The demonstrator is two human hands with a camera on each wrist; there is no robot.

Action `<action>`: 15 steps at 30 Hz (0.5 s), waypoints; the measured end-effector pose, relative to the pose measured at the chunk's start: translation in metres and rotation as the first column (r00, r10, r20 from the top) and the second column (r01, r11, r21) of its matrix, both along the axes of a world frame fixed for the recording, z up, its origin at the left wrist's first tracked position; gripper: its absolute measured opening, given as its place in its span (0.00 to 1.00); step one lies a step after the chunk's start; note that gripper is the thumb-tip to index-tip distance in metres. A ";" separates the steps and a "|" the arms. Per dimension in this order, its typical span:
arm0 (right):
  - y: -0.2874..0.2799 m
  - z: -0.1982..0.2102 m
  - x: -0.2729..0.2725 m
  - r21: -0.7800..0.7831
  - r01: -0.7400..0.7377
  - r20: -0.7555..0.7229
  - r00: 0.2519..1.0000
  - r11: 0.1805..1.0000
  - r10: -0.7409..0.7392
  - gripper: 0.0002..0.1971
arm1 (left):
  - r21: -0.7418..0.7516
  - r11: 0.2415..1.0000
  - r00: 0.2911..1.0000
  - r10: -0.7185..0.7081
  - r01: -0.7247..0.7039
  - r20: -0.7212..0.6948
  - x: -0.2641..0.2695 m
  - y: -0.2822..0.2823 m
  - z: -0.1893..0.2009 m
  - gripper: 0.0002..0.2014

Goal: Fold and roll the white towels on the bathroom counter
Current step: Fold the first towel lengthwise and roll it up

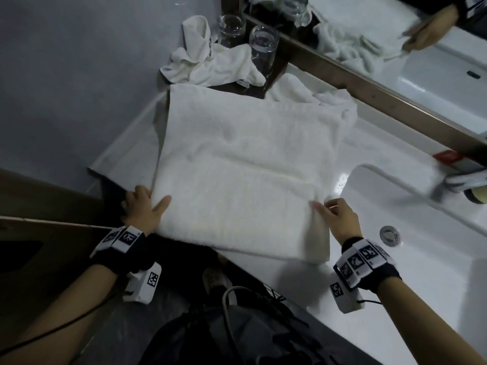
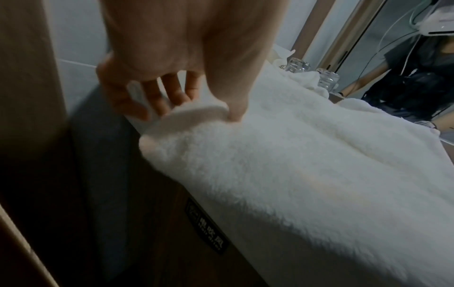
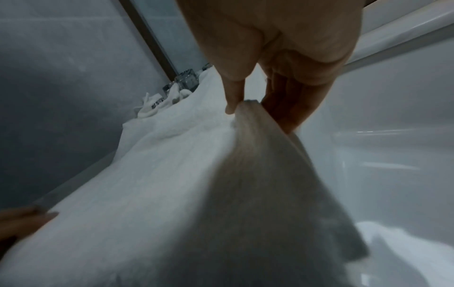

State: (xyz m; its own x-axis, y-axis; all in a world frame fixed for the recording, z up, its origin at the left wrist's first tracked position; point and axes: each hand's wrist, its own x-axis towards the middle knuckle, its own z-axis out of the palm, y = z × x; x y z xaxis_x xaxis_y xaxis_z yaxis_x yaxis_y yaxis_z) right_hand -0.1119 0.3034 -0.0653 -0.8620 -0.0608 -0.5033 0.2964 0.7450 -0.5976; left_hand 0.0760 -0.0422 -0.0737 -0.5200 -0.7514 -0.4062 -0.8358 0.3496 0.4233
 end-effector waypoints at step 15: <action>0.035 -0.001 0.019 -0.011 -0.003 0.089 0.996 1.000 0.004 0.12 | 0.016 0.994 0.994 -0.110 0.110 0.018 0.023 -0.011 0.008 0.13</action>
State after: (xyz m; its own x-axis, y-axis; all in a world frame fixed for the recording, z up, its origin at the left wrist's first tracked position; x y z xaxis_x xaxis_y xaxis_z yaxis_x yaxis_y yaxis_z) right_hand -0.0928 0.3383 -0.0661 -0.8136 -0.0695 -0.5772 0.3462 0.7397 -0.5771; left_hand 0.0991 -0.0528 -0.0659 -0.5914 -0.6839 -0.4272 -0.8005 0.4339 0.4134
